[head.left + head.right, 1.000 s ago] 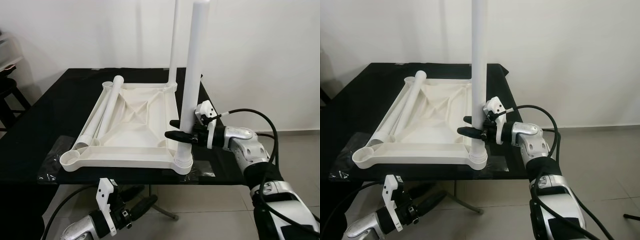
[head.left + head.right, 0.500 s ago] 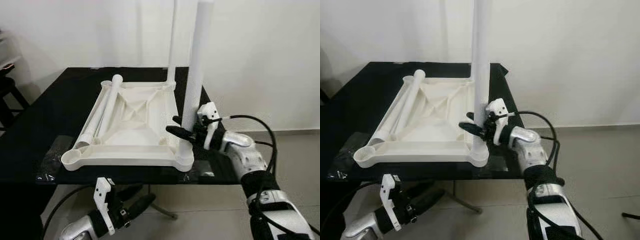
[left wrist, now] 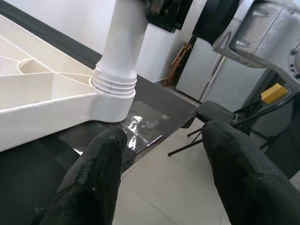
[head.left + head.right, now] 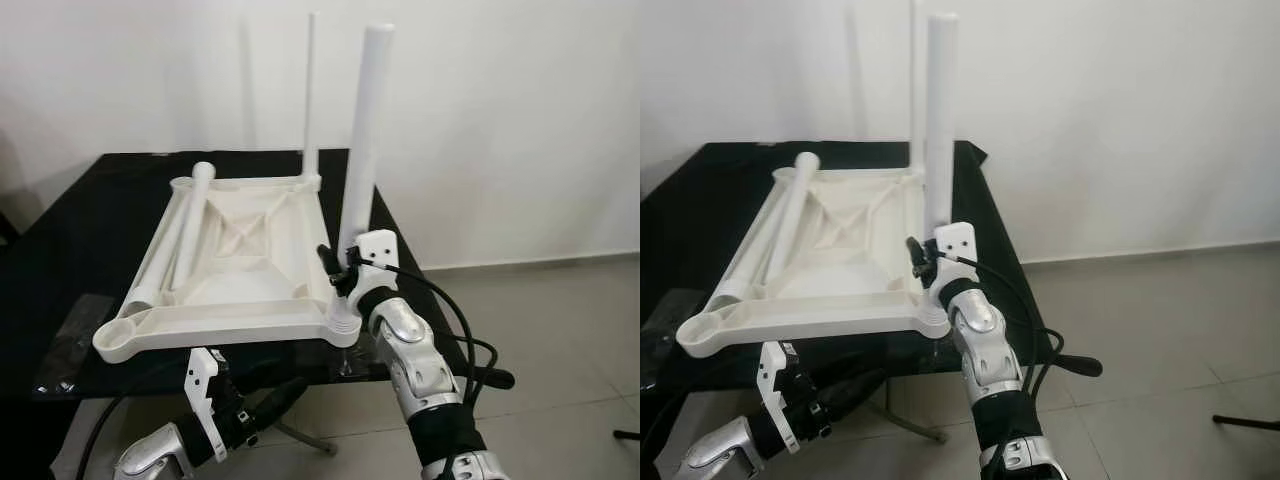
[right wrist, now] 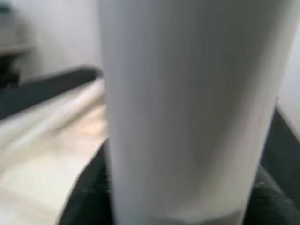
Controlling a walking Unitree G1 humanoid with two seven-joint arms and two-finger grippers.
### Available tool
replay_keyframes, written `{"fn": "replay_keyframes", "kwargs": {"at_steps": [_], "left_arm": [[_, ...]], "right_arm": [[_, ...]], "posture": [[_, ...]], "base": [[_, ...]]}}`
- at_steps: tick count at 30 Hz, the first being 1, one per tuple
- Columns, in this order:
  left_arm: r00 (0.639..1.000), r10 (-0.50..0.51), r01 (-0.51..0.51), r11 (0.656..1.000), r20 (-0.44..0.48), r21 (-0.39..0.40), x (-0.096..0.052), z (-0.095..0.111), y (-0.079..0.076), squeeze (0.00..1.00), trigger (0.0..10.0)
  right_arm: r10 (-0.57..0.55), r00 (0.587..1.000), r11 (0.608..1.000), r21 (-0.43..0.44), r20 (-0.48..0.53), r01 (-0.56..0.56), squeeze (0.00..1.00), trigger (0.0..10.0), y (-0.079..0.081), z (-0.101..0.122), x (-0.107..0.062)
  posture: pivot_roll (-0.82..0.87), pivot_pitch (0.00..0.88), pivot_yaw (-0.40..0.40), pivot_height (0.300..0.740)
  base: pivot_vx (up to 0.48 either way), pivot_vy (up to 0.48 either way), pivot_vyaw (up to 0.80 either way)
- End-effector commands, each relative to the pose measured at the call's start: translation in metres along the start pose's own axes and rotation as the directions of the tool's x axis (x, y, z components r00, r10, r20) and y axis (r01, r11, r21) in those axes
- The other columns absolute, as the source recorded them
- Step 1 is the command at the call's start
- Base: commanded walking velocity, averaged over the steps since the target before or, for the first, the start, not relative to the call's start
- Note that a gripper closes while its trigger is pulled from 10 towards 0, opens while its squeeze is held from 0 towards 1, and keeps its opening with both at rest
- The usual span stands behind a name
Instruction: Building children table
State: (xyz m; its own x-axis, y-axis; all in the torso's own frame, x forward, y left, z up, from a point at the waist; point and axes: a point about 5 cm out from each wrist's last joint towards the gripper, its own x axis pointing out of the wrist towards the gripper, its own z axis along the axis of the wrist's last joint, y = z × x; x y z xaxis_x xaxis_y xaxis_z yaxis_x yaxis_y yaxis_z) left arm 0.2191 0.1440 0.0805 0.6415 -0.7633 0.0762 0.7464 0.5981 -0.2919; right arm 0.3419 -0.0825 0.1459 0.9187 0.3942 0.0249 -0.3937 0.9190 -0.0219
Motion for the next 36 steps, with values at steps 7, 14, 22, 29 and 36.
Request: {"fn": "replay_keyframes", "kwargs": {"at_steps": [7,14,22,29,36], "left_arm": [[1.000,0.026,-0.026,1.000,-0.010,-0.011,-0.002,-0.003,0.004,0.00,10.0],[1.000,0.026,-0.026,1.000,-0.012,-0.013,-0.002,-0.003,0.005,0.00,10.0],[0.999,0.030,-0.030,0.999,-0.016,-0.009,-0.004,-0.004,0.005,0.00,10.0],[0.999,0.030,-0.031,0.999,-0.017,-0.014,-0.005,-0.004,0.004,0.00,10.0],[0.999,0.031,-0.032,0.999,-0.016,-0.018,-0.004,-0.005,0.004,0.00,10.0]], "right_arm": [[0.420,0.903,0.907,-0.022,0.088,-0.420,0.00,10.0,-0.002,0.033,0.001],[0.717,0.697,0.691,-0.132,0.008,-0.711,0.00,10.0,-0.022,0.049,-0.007],[0.814,0.578,0.571,-0.103,-0.056,-0.814,0.00,3.4,-0.036,0.057,-0.002],[0.813,0.581,0.576,-0.088,-0.041,-0.812,0.00,0.0,-0.043,0.058,0.000],[0.739,0.673,0.669,-0.088,-0.027,-0.738,0.00,0.0,-0.047,0.052,0.000]], "posture": [[0.00,0.000,-0.008,0.740],[0.02,0.000,-0.011,0.740],[0.03,0.000,-0.012,0.740],[0.02,0.000,-0.009,0.740],[0.01,0.000,-0.010,0.740]], "base": [[0.000,0.000,0.00],[0.000,0.000,0.00],[0.000,0.000,0.00],[0.000,0.000,0.00],[0.000,0.000,0.00]]}}
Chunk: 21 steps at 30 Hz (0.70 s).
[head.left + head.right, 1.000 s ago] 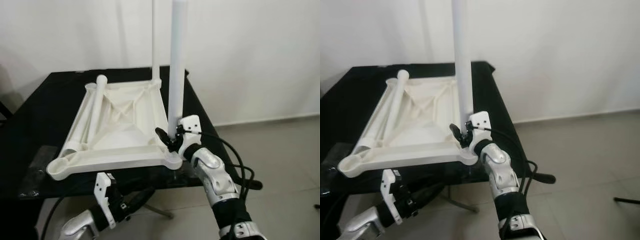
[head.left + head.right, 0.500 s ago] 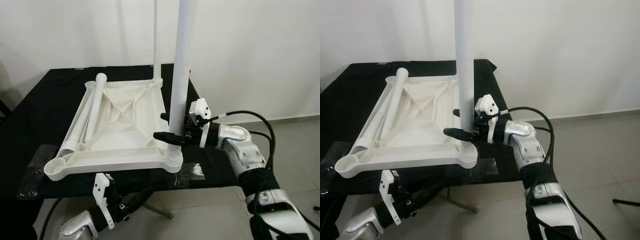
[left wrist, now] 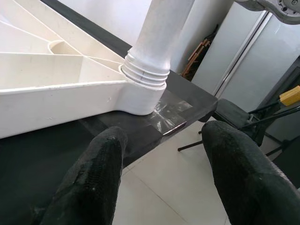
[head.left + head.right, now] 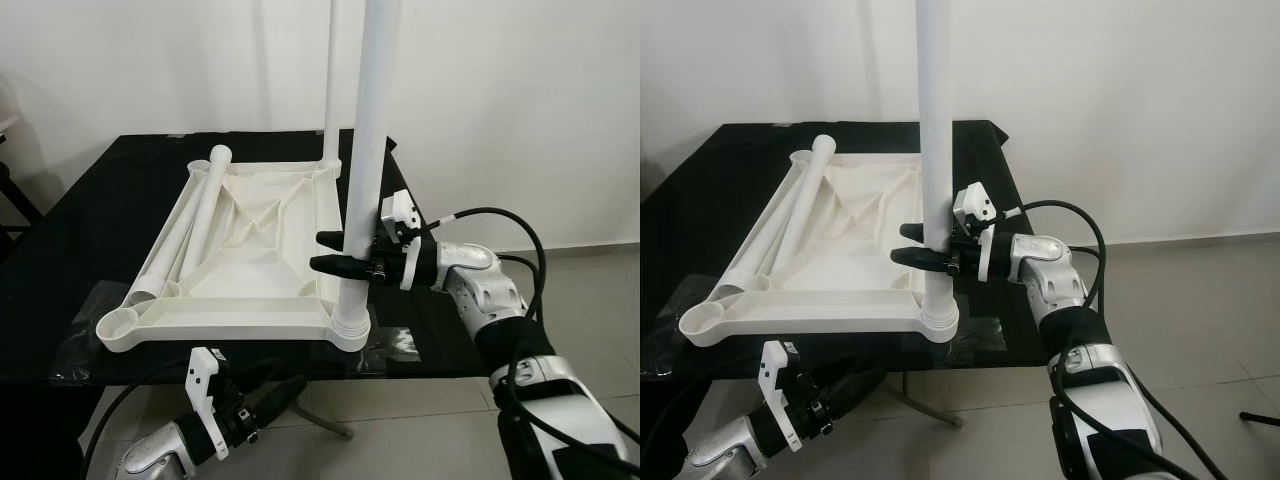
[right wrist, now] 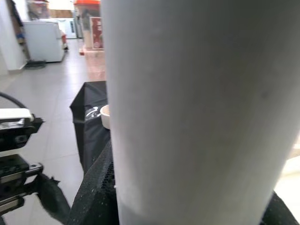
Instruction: Building children table
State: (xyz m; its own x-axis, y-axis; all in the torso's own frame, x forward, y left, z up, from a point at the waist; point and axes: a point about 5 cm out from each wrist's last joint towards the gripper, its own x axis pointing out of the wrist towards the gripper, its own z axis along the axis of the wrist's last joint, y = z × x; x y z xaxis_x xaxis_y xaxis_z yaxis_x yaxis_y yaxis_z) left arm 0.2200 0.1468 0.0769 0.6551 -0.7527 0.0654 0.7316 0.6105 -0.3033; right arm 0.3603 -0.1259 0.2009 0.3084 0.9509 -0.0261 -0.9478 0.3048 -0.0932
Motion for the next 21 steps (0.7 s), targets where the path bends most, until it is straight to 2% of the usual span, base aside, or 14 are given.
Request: {"fn": "replay_keyframes", "kwargs": {"at_steps": [1,2,3,4,6,7,9,10,11,12,13,14,21], "left_arm": [[1.000,0.012,-0.012,1.000,-0.010,-0.009,-0.003,-0.002,0.001,0.00,10.0],[1.000,0.011,-0.011,1.000,-0.012,-0.009,-0.003,-0.002,0.001,0.00,10.0],[1.000,0.011,-0.011,1.000,-0.012,-0.009,-0.003,-0.002,0.001,0.00,10.0],[1.000,0.010,-0.010,1.000,-0.015,-0.010,-0.005,-0.002,0.001,0.00,10.0],[1.000,0.010,-0.010,1.000,-0.015,-0.010,-0.005,-0.002,0.001,0.00,10.0],[1.000,0.010,-0.010,1.000,-0.016,-0.009,-0.005,-0.003,0.002,0.00,10.0],[1.000,0.010,-0.010,1.000,-0.016,-0.009,-0.005,-0.003,0.002,0.00,10.0],[1.000,0.010,-0.010,1.000,-0.017,-0.009,-0.005,-0.002,0.002,0.00,10.0],[1.000,0.010,-0.010,1.000,-0.017,-0.009,-0.005,-0.002,0.002,0.00,10.0],[1.000,0.013,-0.013,1.000,-0.016,-0.007,-0.005,-0.002,0.004,0.00,10.0],[1.000,0.013,-0.013,1.000,-0.016,-0.007,-0.005,-0.002,0.004,0.00,10.0],[1.000,0.015,-0.016,1.000,-0.016,-0.005,-0.005,-0.001,0.006,0.00,10.0],[1.000,0.015,-0.016,1.000,-0.016,-0.005,-0.005,-0.001,0.006,0.00,10.0]], "right_arm": [[-0.074,0.997,0.997,-0.020,0.004,0.074,0.00,0.0,0.002,-0.007,-0.001],[-0.257,0.966,0.966,0.015,-0.005,0.257,0.00,0.0,0.007,-0.022,0.006],[-0.257,0.966,0.966,0.015,-0.005,0.257,0.00,0.0,0.007,-0.022,0.006],[-0.742,0.665,0.660,0.077,-0.087,0.747,0.00,0.0,0.008,-0.047,0.005],[-0.742,0.665,0.660,0.077,-0.087,0.747,0.00,0.0,0.008,-0.047,0.005],[-0.905,0.395,0.388,0.071,-0.161,0.919,0.00,0.0,0.009,-0.058,-0.005],[-0.905,0.395,0.388,0.071,-0.161,0.919,0.00,0.0,0.009,-0.058,-0.005],[-0.876,0.436,0.429,0.084,-0.203,0.900,0.00,0.0,0.028,-0.071,0.006],[-0.876,0.436,0.429,0.084,-0.203,0.900,0.00,0.0,0.028,-0.071,0.006],[-0.856,0.472,0.464,0.088,-0.211,0.881,0.00,0.0,0.037,-0.078,0.013],[-0.856,0.472,0.464,0.088,-0.211,0.881,0.00,0.0,0.037,-0.078,0.013],[-0.813,0.549,0.542,0.095,-0.193,0.835,0.00,0.0,0.041,-0.079,0.020],[-0.813,0.549,0.542,0.095,-0.193,0.835,0.00,0.0,0.041,-0.079,0.020]], "posture": [[0.01,0.000,-0.009,0.740],[0.01,0.000,-0.014,0.740],[0.01,0.000,-0.014,0.740],[0.00,0.000,-0.014,0.740],[0.00,0.000,-0.014,0.740],[0.00,0.000,-0.014,0.740],[0.00,0.000,-0.014,0.740],[-0.01,0.000,-0.015,0.740],[-0.01,0.000,-0.015,0.740],[-0.02,0.000,0.006,0.740],[-0.02,0.000,0.006,0.740],[-0.02,0.000,0.003,0.740],[-0.02,0.000,0.003,0.740]], "base": [[0.000,0.000,0.00],[0.000,0.000,0.00],[0.000,0.000,0.00],[0.000,0.000,0.00],[0.000,0.000,0.00],[0.000,0.000,0.00],[0.000,0.000,0.00],[0.000,0.000,0.00],[0.000,0.000,0.00],[0.000,0.000,0.00],[0.000,0.000,0.00],[0.000,0.000,0.00],[0.000,0.000,0.00]]}}
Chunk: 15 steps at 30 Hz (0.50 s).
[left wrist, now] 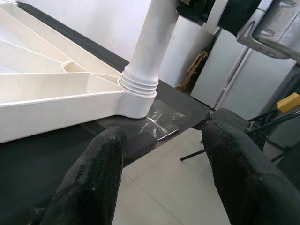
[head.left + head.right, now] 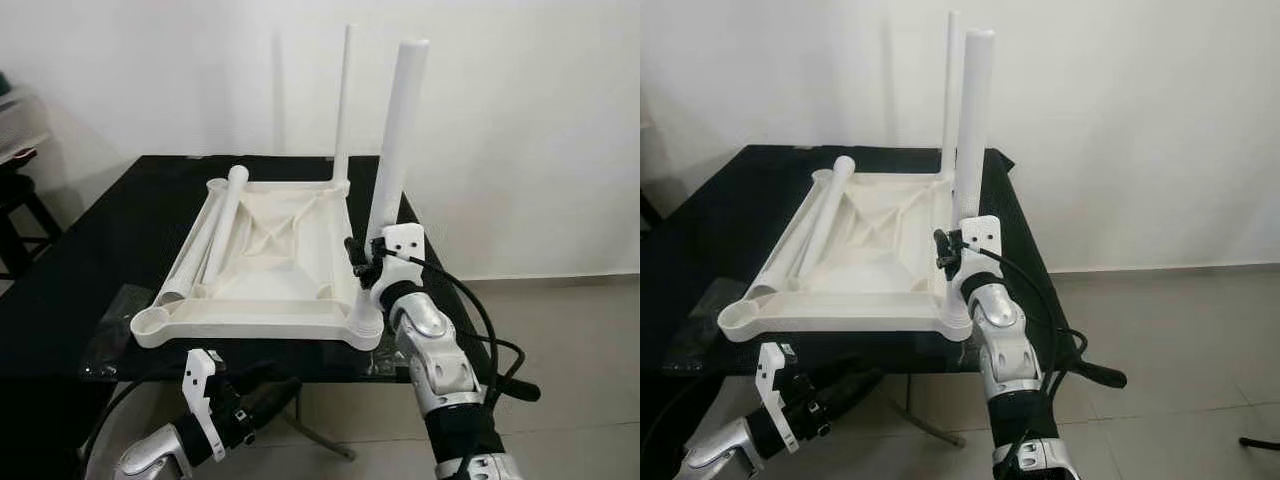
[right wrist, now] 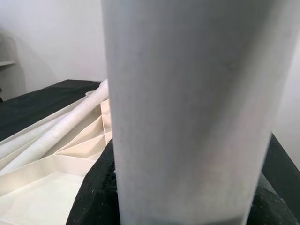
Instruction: Building children table
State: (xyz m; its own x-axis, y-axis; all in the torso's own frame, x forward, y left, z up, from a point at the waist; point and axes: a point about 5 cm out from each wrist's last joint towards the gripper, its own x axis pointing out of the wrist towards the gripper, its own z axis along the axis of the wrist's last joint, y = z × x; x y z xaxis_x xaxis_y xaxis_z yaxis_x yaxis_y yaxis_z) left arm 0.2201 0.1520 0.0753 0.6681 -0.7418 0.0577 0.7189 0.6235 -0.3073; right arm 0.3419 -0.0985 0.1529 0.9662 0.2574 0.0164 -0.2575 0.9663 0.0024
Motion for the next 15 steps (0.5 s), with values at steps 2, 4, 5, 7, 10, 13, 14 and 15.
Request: {"fn": "replay_keyframes", "kwargs": {"at_steps": [2,4,5,7,10,13,14,15], "left_arm": [[1.000,0.005,-0.005,1.000,-0.010,0.002,0.000,0.000,0.004,0.00,10.0],[1.000,0.010,-0.010,1.000,-0.005,0.004,0.001,0.001,0.005,0.00,10.0],[1.000,0.010,-0.010,1.000,-0.004,0.003,0.001,0.001,0.006,0.00,10.0],[1.000,0.010,-0.010,1.000,-0.004,0.003,0.002,0.001,0.006,0.00,10.0],[1.000,0.008,-0.008,1.000,-0.003,0.001,0.003,0.001,0.005,0.00,10.0],[1.000,0.008,-0.008,1.000,-0.001,0.001,0.004,0.000,0.005,0.00,10.0],[1.000,0.009,-0.009,1.000,-0.002,0.000,0.004,0.000,0.005,0.00,10.0],[1.000,0.009,-0.009,1.000,-0.002,0.000,0.004,0.000,0.005,0.00,10.0]], "right_arm": [[0.157,0.985,0.988,0.027,-0.075,-0.155,1.00,10.0,0.002,-0.015,0.005],[0.380,0.924,0.924,0.035,0.033,-0.381,1.00,10.0,0.004,0.014,0.015],[0.448,0.892,0.893,0.020,0.059,-0.450,1.00,10.0,0.005,0.025,0.015],[0.506,0.860,0.862,-0.003,0.061,-0.507,1.00,10.0,0.005,0.030,0.013],[0.645,0.762,0.764,-0.057,0.052,-0.643,1.00,10.0,0.001,0.040,0.007],[0.786,0.618,0.614,-0.091,-0.013,-0.784,0.00,10.0,-0.007,0.045,0.001],[0.813,0.582,0.577,-0.097,-0.031,-0.811,0.00,10.0,-0.009,0.046,0.000],[0.813,0.582,0.577,-0.097,-0.031,-0.811,0.00,10.0,-0.009,0.046,0.000]], "posture": [[-0.01,0.000,0.003,0.740],[-0.01,0.000,0.003,0.740],[-0.01,0.000,0.003,0.740],[-0.01,0.000,0.002,0.740],[-0.01,0.000,-0.002,0.740],[0.00,0.000,-0.002,0.740],[0.01,0.000,0.000,0.740],[0.01,0.000,0.000,0.740]], "base": [[0.000,0.000,0.00],[0.000,0.000,0.00],[0.000,0.000,0.00],[0.000,0.000,0.00],[0.000,0.000,0.00],[0.000,0.000,0.00],[0.000,0.000,0.00],[0.000,0.000,0.00]]}}
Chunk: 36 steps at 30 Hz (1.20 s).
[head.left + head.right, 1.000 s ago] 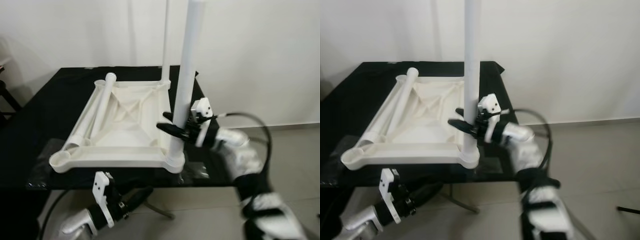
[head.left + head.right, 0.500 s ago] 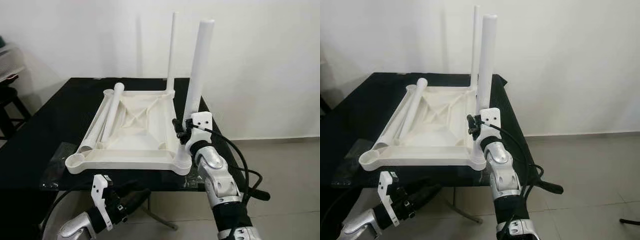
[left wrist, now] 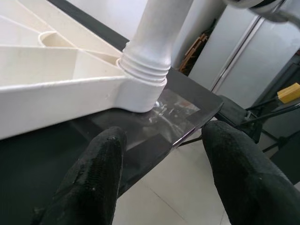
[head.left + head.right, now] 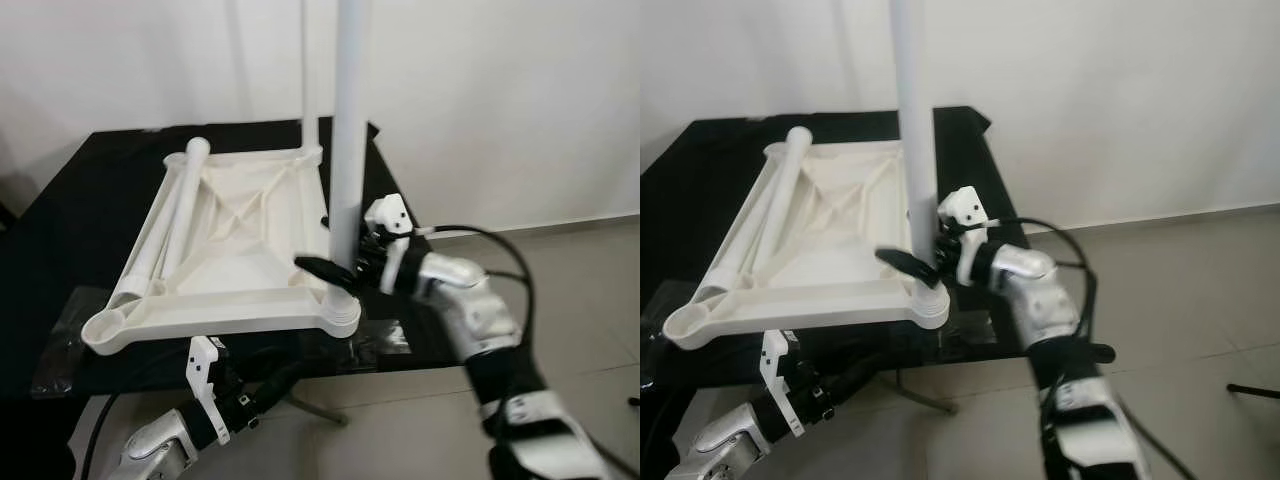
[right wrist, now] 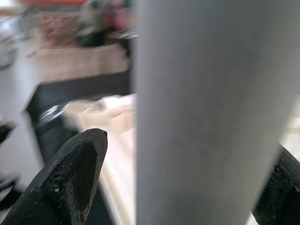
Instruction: Building children table
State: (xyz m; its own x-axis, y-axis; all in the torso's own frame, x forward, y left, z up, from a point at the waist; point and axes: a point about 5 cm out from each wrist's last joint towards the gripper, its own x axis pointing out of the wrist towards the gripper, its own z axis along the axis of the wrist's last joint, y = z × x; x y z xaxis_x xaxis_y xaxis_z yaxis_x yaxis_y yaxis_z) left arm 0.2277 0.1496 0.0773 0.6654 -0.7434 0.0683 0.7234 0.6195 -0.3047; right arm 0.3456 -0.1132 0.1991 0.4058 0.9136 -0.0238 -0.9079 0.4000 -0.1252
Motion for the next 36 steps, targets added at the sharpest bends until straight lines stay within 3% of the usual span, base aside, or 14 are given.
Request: {"fn": "replay_keyframes", "kwargs": {"at_steps": [1,9,10,11,12,25,27,28,30,32,33,34,35,36], "left_arm": [[1.000,0.015,-0.015,1.000,-0.011,-0.002,-0.003,-0.003,0.001,0.00,10.0],[1.000,0.016,-0.016,1.000,-0.019,0.003,-0.003,-0.004,0.002,0.00,10.0],[1.000,0.019,-0.019,1.000,-0.018,0.004,-0.004,-0.004,0.003,0.00,10.0],[1.000,0.019,-0.019,1.000,-0.018,0.004,-0.004,-0.004,0.003,0.00,10.0],[1.000,0.021,-0.021,1.000,-0.017,0.006,-0.005,-0.005,0.003,0.00,10.0],[1.000,0.011,-0.012,1.000,-0.011,-0.001,-0.007,-0.005,0.000,0.00,10.0],[1.000,0.009,-0.009,1.000,-0.011,-0.002,-0.007,-0.005,-0.001,0.00,10.0],[1.000,0.003,-0.003,1.000,-0.010,-0.008,-0.007,-0.004,-0.002,0.00,10.0],[1.000,0.003,-0.003,1.000,-0.010,-0.008,-0.007,-0.004,-0.002,0.00,10.0],[1.000,-0.001,0.001,1.000,-0.010,-0.013,-0.008,-0.005,-0.003,0.00,10.0],[1.000,-0.001,0.001,1.000,-0.010,-0.013,-0.008,-0.005,-0.003,0.00,10.0],[1.000,-0.007,0.007,1.000,-0.013,-0.018,-0.008,-0.004,-0.002,0.00,10.0],[1.000,-0.007,0.007,1.000,-0.013,-0.018,-0.008,-0.004,-0.002,0.00,10.0],[1.000,-0.019,0.019,1.000,-0.020,-0.019,-0.008,-0.004,-0.002,0.00,10.0]], "right_arm": [[0.056,0.998,0.998,0.015,0.011,-0.056,0.00,10.0,0.004,0.000,0.005],[0.211,0.977,0.977,0.039,-0.026,-0.210,0.00,10.0,-0.014,0.008,0.001],[0.236,0.971,0.971,0.053,-0.037,-0.234,0.00,3.6,-0.016,0.007,0.000],[0.236,0.971,0.971,0.053,-0.037,-0.234,0.00,3.6,-0.016,0.007,0.000],[0.264,0.963,0.963,0.066,-0.055,-0.260,0.00,0.0,-0.016,0.005,-0.002],[0.227,0.963,0.973,0.084,-0.144,-0.216,0.00,0.0,-0.020,-0.016,-0.028],[0.157,0.972,0.986,0.074,-0.177,-0.146,0.00,0.0,-0.022,-0.024,-0.033],[-0.035,0.972,0.994,0.091,-0.233,0.058,0.00,0.0,-0.016,-0.046,-0.039],[-0.035,0.972,0.994,0.091,-0.233,0.058,0.00,0.0,-0.016,-0.046,-0.039],[-0.243,0.926,0.949,0.128,-0.289,0.289,0.00,0.0,-0.006,-0.068,-0.036],[-0.243,0.926,0.949,0.128,-0.289,0.289,0.00,0.0,-0.006,-0.068,-0.036],[-0.387,0.882,0.870,0.212,-0.269,0.446,0.00,0.0,0.022,-0.082,-0.017],[-0.387,0.882,0.870,0.212,-0.269,0.446,0.00,0.0,0.022,-0.082,-0.017],[-0.506,0.816,0.786,0.239,-0.280,0.570,0.00,0.0,0.040,-0.087,-0.008]], "posture": [[0.01,0.000,0.000,0.740],[0.04,0.000,-0.009,0.740],[0.05,0.000,-0.013,0.740],[0.05,0.000,-0.013,0.740],[0.05,0.000,-0.016,0.740],[0.04,0.000,-0.009,0.740],[0.03,0.000,-0.008,0.740],[0.02,0.000,-0.010,0.740],[0.02,0.000,-0.010,0.740],[0.02,0.000,-0.012,0.740],[0.02,0.000,-0.012,0.740],[0.01,0.000,0.006,0.740],[0.01,0.000,0.006,0.740],[-0.01,0.000,0.011,0.740]], "base": [[0.000,0.000,0.00],[0.000,0.000,0.00],[0.000,0.000,0.00],[0.000,0.000,0.00],[0.000,0.000,0.00],[0.000,0.000,0.00],[0.000,0.000,0.00],[0.000,0.000,0.00],[0.000,0.000,0.00],[0.000,0.000,0.00],[0.000,0.000,0.00],[0.000,0.000,0.00],[0.000,0.000,0.00],[0.000,0.000,0.00]]}}
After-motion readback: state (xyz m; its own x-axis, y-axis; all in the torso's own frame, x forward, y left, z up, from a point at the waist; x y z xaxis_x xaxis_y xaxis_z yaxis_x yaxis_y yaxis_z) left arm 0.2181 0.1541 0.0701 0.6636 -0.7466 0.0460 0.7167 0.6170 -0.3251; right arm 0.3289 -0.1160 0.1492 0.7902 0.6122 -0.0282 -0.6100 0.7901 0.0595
